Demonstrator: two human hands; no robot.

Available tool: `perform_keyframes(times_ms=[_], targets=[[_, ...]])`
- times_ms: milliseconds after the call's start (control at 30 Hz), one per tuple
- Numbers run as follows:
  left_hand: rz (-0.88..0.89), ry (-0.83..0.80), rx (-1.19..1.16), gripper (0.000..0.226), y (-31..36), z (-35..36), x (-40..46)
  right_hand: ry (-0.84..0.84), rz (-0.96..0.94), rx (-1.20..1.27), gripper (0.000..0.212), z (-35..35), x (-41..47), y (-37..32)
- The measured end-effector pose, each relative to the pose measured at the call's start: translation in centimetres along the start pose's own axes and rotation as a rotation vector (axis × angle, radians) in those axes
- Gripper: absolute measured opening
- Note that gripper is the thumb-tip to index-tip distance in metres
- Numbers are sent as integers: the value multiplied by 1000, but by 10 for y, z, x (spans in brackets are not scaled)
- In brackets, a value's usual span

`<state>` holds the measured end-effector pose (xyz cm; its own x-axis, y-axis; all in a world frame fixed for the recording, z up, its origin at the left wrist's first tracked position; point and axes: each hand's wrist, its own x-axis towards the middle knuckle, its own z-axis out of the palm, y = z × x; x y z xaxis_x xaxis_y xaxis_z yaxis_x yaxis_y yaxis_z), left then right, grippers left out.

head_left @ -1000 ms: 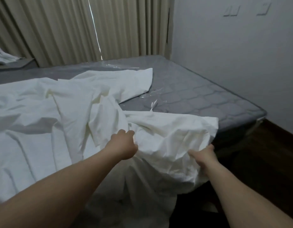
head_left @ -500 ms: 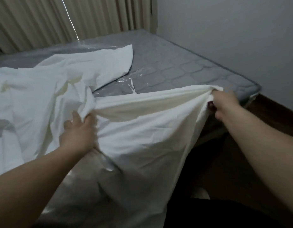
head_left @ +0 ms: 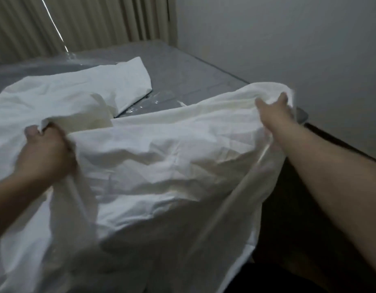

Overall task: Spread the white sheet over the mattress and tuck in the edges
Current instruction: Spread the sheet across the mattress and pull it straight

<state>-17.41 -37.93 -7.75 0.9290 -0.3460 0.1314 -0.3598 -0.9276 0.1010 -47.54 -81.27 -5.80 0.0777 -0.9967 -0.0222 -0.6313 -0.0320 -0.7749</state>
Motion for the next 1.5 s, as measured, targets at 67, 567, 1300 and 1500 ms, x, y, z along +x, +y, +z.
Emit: perform_keyframes(times_ms=[67,567,1300,1500], targets=[[57,-102,-80,67,48,-7,-29,-191,-63,-177,99,31,-43,20],[601,-247,70,89,122,65,-116,-197,-305,-268,40,20,-13,69],[468,-131,-68,47,56,21,-128,-359,-534,-478,70,38,-110,52],[448,-222,82,44,-15,1,-180,-757,-853,-704,73,67,-225,39]])
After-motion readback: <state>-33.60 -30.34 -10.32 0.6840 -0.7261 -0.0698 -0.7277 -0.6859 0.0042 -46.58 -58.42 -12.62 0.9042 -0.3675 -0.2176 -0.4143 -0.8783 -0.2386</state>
